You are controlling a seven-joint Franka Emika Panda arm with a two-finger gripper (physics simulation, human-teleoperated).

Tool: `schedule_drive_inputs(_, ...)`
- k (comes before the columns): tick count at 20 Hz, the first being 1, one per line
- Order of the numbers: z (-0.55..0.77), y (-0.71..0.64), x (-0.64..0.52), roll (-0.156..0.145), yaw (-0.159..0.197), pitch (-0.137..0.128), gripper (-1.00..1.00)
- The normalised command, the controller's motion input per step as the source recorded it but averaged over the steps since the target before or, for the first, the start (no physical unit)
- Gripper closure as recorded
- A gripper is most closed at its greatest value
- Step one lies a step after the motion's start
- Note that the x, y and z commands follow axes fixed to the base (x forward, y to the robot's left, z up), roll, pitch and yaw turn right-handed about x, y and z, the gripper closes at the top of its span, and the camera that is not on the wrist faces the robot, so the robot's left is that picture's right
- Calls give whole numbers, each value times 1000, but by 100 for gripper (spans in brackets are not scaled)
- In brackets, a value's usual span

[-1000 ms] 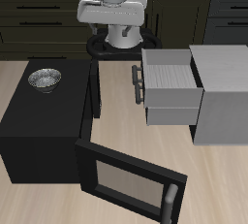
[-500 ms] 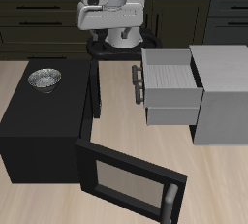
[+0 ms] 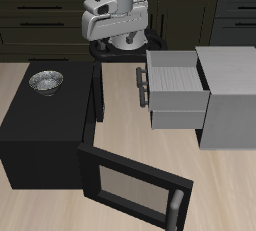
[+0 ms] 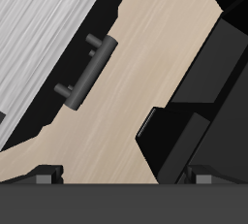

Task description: Close the top drawer of the white cabinet

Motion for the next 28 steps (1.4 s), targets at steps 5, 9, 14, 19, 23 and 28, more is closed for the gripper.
schedule_drive_inputs(5, 5, 23, 197, 36, 245, 55, -100)
schedule_drive_inputs(9, 70, 36, 164, -15, 222, -43, -100)
schedule_drive_inputs(14, -42, -81, 152, 0, 269, 46, -100)
schedule_drive_inputs(19, 38, -112, 110, -10, 160, -3, -100)
schedule_drive_inputs(23, -66, -23, 133, -18, 178, 6, -100)
schedule_drive_inputs(28, -112, 134, 176, -19, 178, 8, -100)
